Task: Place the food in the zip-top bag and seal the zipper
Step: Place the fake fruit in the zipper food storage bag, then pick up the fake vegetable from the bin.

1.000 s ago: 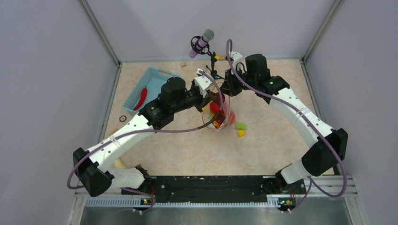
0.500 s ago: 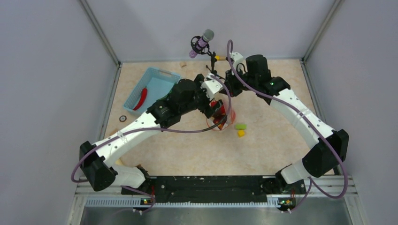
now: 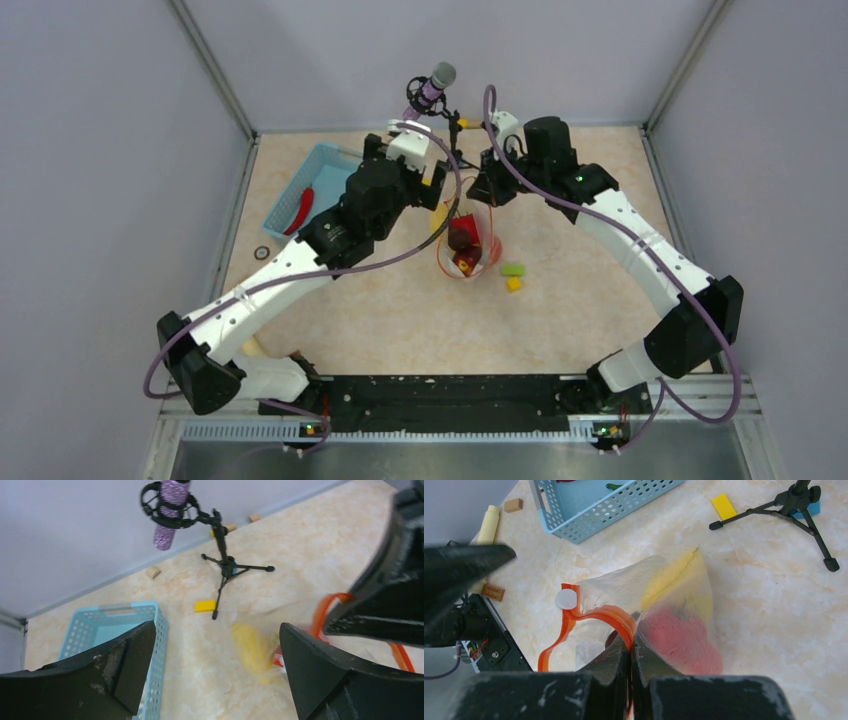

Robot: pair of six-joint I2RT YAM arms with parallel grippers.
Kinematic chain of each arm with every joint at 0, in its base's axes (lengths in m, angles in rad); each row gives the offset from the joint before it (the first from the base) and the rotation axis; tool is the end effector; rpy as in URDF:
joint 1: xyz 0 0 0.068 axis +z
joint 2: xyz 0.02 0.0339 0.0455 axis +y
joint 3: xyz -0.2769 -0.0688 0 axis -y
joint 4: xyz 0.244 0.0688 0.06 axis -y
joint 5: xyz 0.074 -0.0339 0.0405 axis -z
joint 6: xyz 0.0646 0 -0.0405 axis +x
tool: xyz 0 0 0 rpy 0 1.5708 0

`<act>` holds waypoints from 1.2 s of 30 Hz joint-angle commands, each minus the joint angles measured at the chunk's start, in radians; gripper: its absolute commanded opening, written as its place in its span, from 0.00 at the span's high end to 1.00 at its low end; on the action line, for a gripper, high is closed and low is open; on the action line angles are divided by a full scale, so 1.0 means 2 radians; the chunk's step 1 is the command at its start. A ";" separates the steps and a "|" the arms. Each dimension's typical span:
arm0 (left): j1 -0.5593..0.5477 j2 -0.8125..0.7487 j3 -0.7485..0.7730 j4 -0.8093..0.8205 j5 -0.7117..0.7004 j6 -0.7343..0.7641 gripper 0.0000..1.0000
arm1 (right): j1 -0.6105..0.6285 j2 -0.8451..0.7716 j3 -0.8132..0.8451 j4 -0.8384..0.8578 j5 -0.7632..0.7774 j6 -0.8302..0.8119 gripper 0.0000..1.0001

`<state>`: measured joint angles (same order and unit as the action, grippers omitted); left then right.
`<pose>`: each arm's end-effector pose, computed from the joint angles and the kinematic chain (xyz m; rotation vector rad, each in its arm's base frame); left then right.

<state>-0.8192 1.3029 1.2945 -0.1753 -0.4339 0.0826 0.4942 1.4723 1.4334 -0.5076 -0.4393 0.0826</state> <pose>0.2394 -0.2164 0.4142 0.4636 1.6771 -0.1603 0.2969 0.1912 0.3707 -0.7027 2.0473 0.8031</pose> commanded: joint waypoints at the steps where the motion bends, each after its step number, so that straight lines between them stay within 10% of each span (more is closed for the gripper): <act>1: 0.041 -0.031 0.014 0.016 -0.036 -0.063 0.02 | -0.004 -0.033 0.003 0.029 -0.004 -0.001 1.00; 11: 0.270 0.014 -0.012 -0.001 0.153 -0.162 0.02 | -0.004 -0.037 -0.001 0.035 -0.013 0.002 1.00; 36: 0.378 0.237 -0.032 -0.046 0.047 -0.113 0.02 | -0.004 -0.025 0.003 0.035 -0.020 -0.010 1.00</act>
<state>-0.0853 1.7359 1.1835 -0.2615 -0.2600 -0.1543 0.4942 1.4445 1.4204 -0.5011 -0.4549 0.0780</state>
